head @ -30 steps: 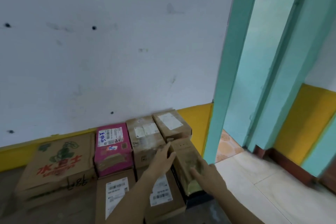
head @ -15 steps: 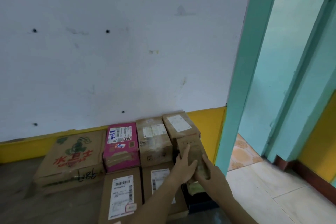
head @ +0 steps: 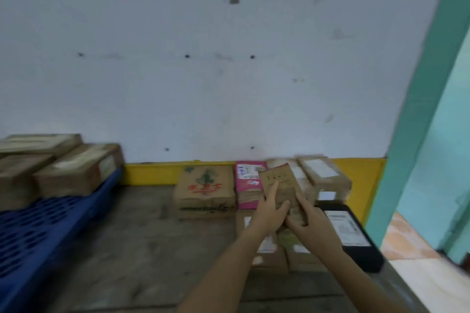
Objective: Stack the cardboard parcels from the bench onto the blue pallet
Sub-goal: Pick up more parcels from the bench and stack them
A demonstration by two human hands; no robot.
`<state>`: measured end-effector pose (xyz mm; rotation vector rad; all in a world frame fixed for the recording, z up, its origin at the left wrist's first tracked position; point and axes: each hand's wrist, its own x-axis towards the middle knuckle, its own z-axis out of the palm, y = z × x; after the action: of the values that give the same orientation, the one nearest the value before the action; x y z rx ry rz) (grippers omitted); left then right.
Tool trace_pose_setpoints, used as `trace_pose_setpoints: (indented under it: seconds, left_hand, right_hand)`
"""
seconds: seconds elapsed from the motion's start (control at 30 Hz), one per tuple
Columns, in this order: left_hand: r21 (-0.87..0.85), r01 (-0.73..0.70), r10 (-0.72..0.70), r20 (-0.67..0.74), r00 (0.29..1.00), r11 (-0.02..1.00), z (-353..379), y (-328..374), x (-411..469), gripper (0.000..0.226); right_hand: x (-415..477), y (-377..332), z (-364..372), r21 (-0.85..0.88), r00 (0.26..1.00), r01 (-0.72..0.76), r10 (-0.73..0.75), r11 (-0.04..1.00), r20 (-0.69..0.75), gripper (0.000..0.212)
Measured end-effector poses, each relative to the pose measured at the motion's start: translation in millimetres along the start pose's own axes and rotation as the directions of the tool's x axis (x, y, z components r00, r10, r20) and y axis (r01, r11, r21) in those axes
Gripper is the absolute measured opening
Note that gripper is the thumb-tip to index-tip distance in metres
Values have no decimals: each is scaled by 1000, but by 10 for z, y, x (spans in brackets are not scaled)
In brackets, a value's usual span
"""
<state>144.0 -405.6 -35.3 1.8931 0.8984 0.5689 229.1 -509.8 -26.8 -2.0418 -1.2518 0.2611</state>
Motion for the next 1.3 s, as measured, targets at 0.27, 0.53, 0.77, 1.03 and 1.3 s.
trace_pose_setpoints:
  seconds: [0.27,0.53,0.77,1.03,1.3]
  left_hand:
    - [104,128,-98,-258,961,986,-2065,-958,-1683,66]
    - [149,279,-209,-369,906,949,-3669,-1506,-2840,65]
    - [202,373,-280,-376,883,905,-4617,-1834,-2901,60]
    - [300,486,-390,-329,860,821,-5478,-2315,-2430,58]
    - [491,458,-396,-232,889,741,-5865,-2645,-2191,56]
  right_hand:
    - [-1061,-1868,1457,174,969,112,-146,978,199,76]
    - [-1766,-3354,2517,290,909,127,-228,949,349,78]
    - [-1649,-4152,3243,257,885,111,-213,960,415,77]
    - [-1168,-4733,4008,203,860,9,-111,979,499,73]
    - [-1060,-4947,4545,95,890,-2,-42,996,455,76]
